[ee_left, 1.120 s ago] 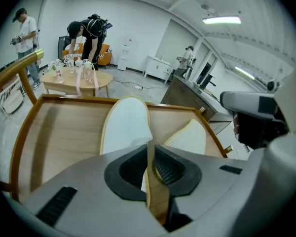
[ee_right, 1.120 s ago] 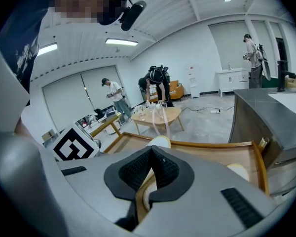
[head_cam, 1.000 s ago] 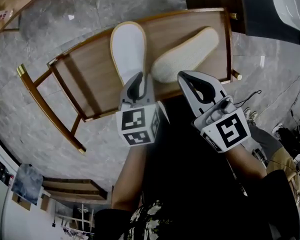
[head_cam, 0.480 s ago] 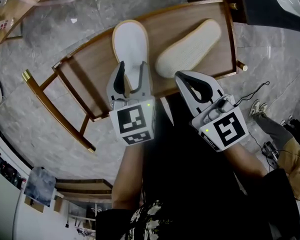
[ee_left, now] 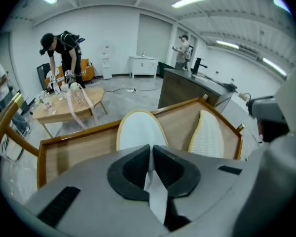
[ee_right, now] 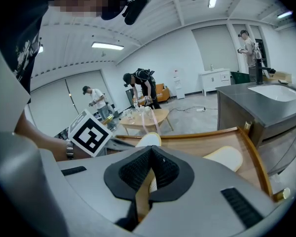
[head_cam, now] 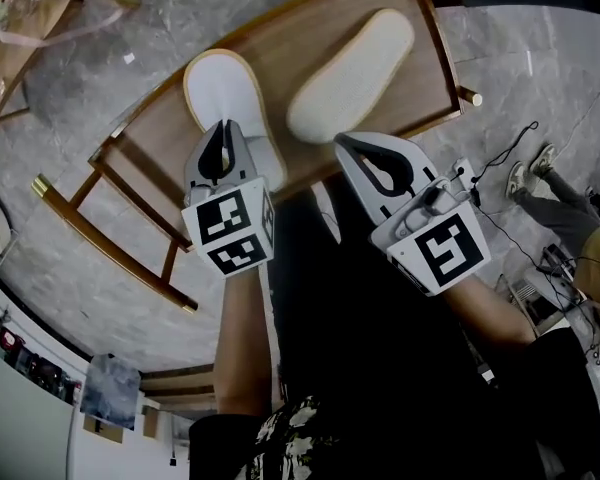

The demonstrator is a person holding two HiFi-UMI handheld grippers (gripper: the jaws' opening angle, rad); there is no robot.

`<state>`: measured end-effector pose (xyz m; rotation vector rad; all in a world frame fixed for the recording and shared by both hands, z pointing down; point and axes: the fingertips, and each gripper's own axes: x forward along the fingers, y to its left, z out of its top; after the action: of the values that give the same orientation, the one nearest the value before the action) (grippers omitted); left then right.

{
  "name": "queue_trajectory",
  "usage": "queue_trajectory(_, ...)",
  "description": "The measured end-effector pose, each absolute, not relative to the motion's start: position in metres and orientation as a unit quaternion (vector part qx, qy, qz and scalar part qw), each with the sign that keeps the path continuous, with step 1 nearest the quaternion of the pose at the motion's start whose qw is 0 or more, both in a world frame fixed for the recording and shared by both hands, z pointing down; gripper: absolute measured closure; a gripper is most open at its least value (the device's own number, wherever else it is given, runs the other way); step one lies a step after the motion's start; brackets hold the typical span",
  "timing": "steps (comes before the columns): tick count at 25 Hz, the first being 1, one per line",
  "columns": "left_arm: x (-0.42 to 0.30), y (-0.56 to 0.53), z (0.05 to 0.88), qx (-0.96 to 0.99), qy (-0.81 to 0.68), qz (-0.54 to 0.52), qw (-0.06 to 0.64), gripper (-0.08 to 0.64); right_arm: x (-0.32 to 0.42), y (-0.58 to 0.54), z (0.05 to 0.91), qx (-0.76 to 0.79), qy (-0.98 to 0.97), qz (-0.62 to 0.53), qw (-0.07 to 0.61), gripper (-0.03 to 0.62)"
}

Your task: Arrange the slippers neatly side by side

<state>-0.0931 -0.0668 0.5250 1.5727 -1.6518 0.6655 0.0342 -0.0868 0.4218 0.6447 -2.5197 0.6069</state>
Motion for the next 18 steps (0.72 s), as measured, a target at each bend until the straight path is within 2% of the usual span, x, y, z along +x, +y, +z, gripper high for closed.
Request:
queue_trajectory(6, -0.131, -0.042, 0.496, 0.589, -0.678, 0.251, 0.361, 0.543, 0.014, -0.078, 0.414, 0.220, -0.923, 0.220, 0.226, 0.601)
queue_trajectory(11, -0.155, -0.017, 0.512, 0.578, -0.674, 0.274, 0.369, 0.543, -0.011, -0.067, 0.419, 0.206, -0.927, 0.215, 0.230, 0.600)
queue_trajectory(18, -0.171, 0.001, 0.532, 0.563, -0.688, 0.237, 0.392, 0.541, -0.024, -0.054, 0.434, 0.197, -0.924, 0.207, 0.254, 0.601)
